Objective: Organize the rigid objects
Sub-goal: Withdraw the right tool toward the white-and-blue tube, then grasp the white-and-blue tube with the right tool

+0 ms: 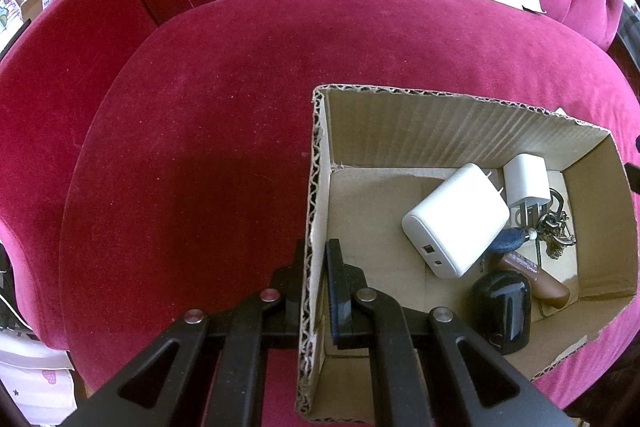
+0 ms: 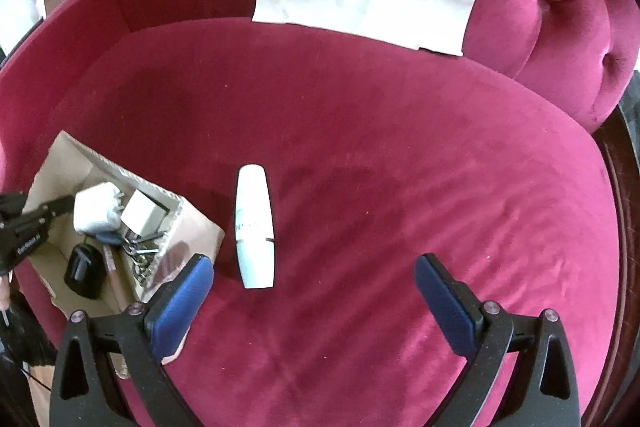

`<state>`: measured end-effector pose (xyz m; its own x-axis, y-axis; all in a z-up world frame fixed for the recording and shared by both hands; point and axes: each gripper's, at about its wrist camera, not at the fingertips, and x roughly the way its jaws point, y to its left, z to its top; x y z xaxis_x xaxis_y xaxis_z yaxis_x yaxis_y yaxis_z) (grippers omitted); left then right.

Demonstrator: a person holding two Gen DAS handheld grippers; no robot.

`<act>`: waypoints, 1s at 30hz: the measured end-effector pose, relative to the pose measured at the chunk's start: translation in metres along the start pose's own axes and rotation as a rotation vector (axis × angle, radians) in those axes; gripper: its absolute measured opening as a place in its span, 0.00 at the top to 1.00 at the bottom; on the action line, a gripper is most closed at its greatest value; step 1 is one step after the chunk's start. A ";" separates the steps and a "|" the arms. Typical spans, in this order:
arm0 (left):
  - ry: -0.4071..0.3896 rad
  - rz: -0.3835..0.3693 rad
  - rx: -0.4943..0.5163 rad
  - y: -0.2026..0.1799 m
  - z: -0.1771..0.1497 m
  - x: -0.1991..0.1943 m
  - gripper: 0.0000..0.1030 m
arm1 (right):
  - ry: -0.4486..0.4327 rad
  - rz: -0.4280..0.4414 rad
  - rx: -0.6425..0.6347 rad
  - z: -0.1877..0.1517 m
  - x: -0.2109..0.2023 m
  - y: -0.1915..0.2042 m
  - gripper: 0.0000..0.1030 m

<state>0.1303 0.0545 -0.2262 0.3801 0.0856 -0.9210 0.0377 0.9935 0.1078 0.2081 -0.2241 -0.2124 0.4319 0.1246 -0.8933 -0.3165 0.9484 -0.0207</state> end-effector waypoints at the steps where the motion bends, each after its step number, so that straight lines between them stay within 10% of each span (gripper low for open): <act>1: 0.000 0.000 0.000 0.000 0.000 0.000 0.93 | 0.000 0.006 -0.003 -0.001 0.002 0.000 0.01; 23: 0.001 -0.002 0.001 0.000 0.001 -0.001 0.93 | 0.031 0.047 -0.073 0.002 0.044 0.005 0.31; 30: 0.003 -0.005 0.003 -0.001 0.002 0.001 0.93 | 0.035 0.088 -0.119 0.007 0.052 0.020 0.75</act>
<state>0.1324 0.0539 -0.2269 0.3768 0.0807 -0.9228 0.0421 0.9937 0.1041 0.2299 -0.1966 -0.2567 0.3689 0.1937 -0.9091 -0.4508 0.8926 0.0073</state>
